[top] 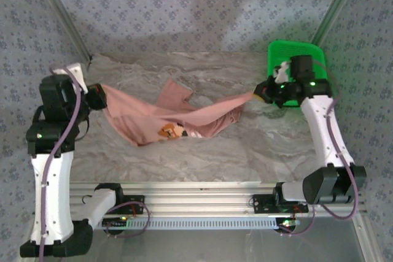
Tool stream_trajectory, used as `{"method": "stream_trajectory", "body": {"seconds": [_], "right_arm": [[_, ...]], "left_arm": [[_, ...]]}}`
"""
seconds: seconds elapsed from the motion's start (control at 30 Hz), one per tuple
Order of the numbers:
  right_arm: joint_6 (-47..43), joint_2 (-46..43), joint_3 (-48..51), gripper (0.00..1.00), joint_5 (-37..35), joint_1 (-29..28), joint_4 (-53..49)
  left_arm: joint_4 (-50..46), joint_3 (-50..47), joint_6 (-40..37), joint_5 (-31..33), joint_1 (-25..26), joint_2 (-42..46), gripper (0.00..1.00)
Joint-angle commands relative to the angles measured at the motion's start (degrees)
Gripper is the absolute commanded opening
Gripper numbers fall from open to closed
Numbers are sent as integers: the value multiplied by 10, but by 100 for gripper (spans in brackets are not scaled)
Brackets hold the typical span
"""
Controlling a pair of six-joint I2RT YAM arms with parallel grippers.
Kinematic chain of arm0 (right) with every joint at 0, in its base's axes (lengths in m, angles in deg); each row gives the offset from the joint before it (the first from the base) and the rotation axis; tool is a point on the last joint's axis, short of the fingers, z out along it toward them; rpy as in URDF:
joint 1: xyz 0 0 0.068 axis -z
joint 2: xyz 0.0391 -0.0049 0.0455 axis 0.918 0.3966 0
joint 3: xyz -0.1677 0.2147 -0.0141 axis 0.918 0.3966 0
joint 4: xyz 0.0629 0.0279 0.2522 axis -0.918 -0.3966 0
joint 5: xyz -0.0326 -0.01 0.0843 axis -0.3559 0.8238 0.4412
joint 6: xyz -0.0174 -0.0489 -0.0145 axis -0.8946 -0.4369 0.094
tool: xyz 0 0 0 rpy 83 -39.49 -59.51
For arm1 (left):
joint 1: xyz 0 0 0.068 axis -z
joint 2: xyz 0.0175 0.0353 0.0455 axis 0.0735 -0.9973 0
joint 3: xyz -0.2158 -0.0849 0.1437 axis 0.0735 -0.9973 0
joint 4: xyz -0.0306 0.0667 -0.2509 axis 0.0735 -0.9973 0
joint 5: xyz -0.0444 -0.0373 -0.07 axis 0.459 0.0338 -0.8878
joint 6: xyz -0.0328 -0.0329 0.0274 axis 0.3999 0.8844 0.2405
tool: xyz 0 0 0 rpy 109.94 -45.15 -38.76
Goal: Fold and stack the t-shirts
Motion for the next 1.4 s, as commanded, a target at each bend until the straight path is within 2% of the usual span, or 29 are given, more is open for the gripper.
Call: {"method": "stream_trajectory", "body": {"seconds": [0.0, 0.13, 0.23, 0.5, 0.73, 0.83, 0.97, 1.07, 1.17, 1.27, 1.3, 1.37], "right_arm": [[43, -18, -67, 0, 98, 48, -2], [114, -29, -131, 0, 173, 111, 81], [205, -30, -155, 0, 224, 159, 195], [326, 0, -280, 0, 277, 219, 316], [409, 27, -408, 0, 291, 243, 358], [428, 31, -428, 0, 291, 244, 364], [429, 27, -414, 0, 301, 244, 322], [412, 0, -353, 0, 307, 244, 299], [395, -39, -246, 0, 320, 239, 287], [373, -84, -110, 0, 312, 209, 269], [344, -95, -73, 0, 302, 192, 241], [222, -100, -37, 0, 259, 158, 86]], "left_arm": [[11, 87, -24, 16, -4, -28, 0], [16, 207, -34, 23, -4, -82, 0], [22, 309, -32, 18, -3, -129, 0], [24, 505, -16, -7, -3, -222, 0], [33, 581, -15, -19, -3, -240, 0], [37, 595, -15, -23, -3, -239, 0], [33, 587, -23, -21, -3, -230, 0], [31, 542, -29, -22, -3, -212, 0], [37, 466, -32, -21, -3, -181, 0], [49, 375, -26, -26, -3, -147, 0], [56, 338, -21, -25, -3, -134, 0], [70, 262, -8, -32, -3, -107, 0]]}}
